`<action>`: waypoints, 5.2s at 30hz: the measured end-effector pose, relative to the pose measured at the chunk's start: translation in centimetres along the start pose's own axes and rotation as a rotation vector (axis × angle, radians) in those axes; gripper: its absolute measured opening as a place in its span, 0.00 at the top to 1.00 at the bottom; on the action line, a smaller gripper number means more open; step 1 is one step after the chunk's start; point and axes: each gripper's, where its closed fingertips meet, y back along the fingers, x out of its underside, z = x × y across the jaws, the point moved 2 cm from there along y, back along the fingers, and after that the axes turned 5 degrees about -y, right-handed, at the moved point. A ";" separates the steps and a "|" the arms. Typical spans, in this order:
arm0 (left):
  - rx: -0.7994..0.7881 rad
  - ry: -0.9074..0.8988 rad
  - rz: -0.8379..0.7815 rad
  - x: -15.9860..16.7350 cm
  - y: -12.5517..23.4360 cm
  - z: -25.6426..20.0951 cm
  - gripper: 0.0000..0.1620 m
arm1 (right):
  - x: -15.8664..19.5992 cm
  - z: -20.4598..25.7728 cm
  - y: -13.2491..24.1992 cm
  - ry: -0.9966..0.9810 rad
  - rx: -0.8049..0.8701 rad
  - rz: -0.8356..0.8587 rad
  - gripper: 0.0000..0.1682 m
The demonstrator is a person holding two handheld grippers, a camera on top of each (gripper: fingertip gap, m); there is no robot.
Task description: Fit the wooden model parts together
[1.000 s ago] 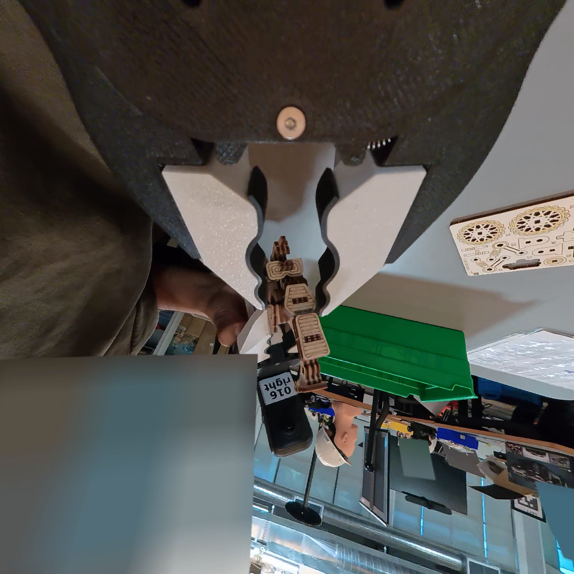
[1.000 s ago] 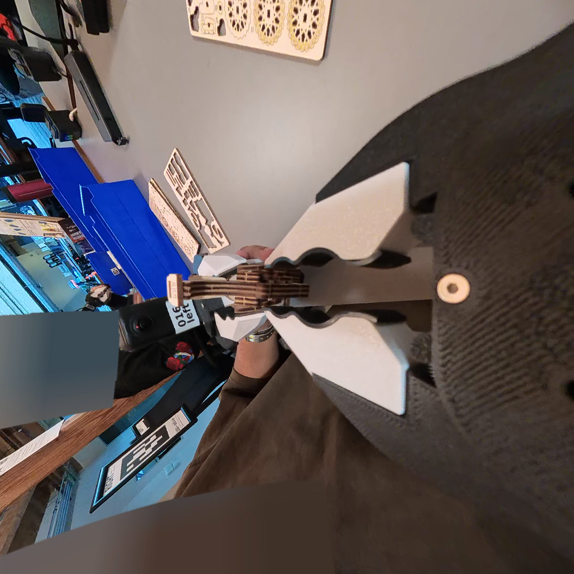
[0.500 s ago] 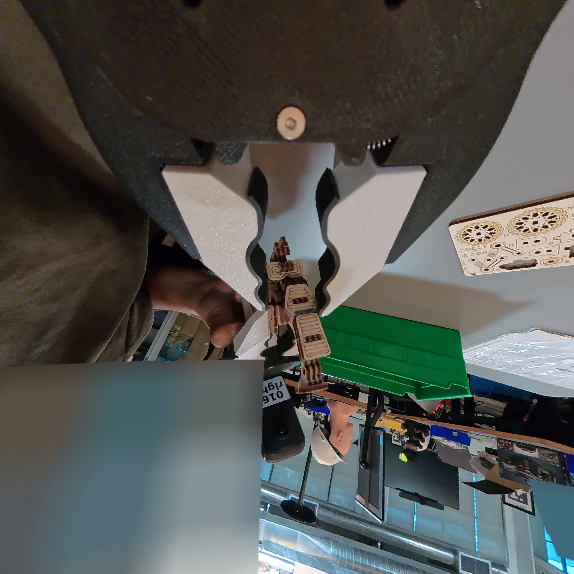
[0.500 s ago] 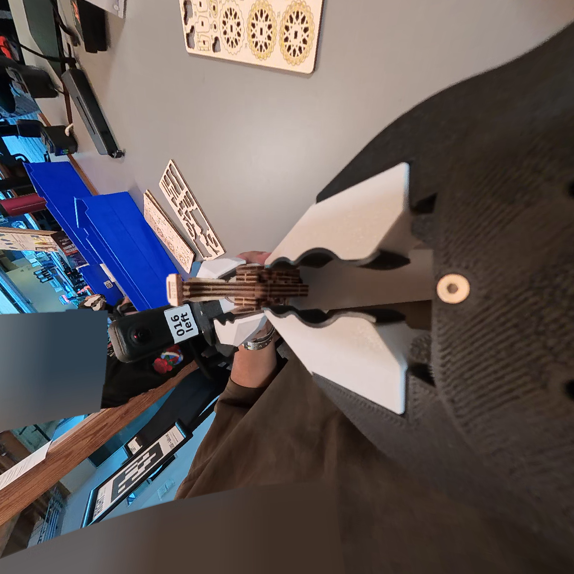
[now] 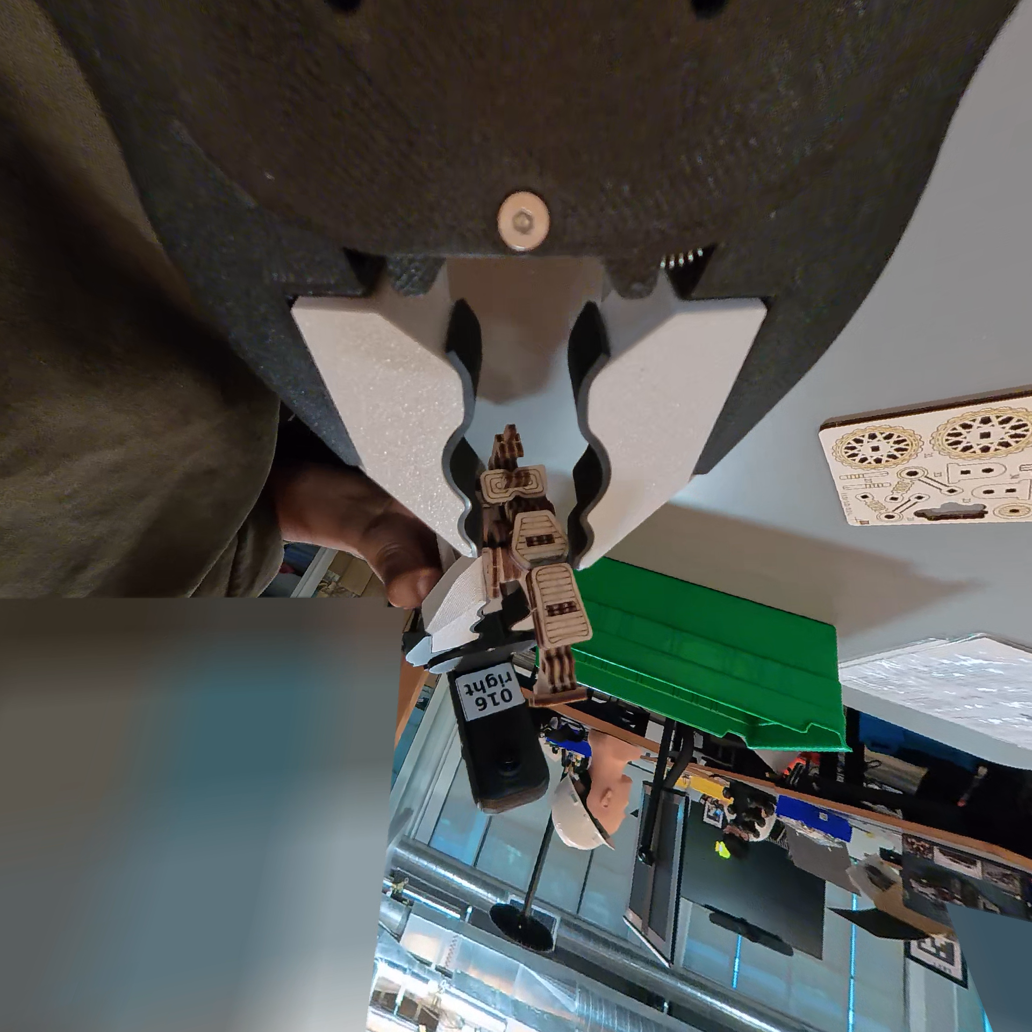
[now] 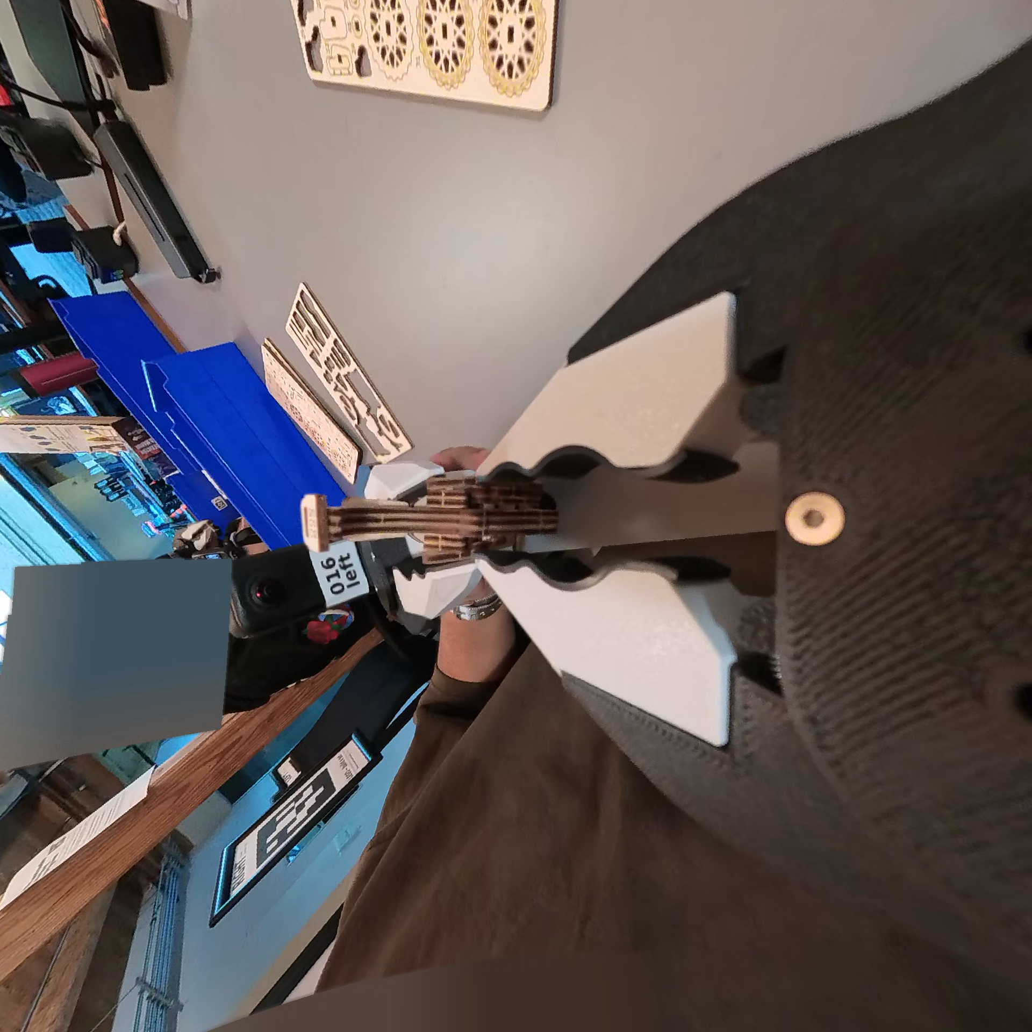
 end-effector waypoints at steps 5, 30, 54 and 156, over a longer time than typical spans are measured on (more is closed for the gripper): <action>-0.003 0.004 0.001 0.0 0.0 0.0 0.82 | 0.0 0.0 0.0 -0.008 -0.004 -0.003 0.87; -0.091 -0.100 0.042 0.6 -0.4 0.1 0.82 | 0.3 -0.6 0.3 -0.007 0.055 0.013 0.89; 0.007 0.166 -0.077 -0.7 0.2 0.6 0.83 | -0.6 0.0 -0.1 0.063 0.021 -0.046 0.87; 0.105 -0.281 -0.170 -1.8 0.6 -3.3 0.82 | -0.8 4.6 0.1 0.755 0.168 -0.056 0.88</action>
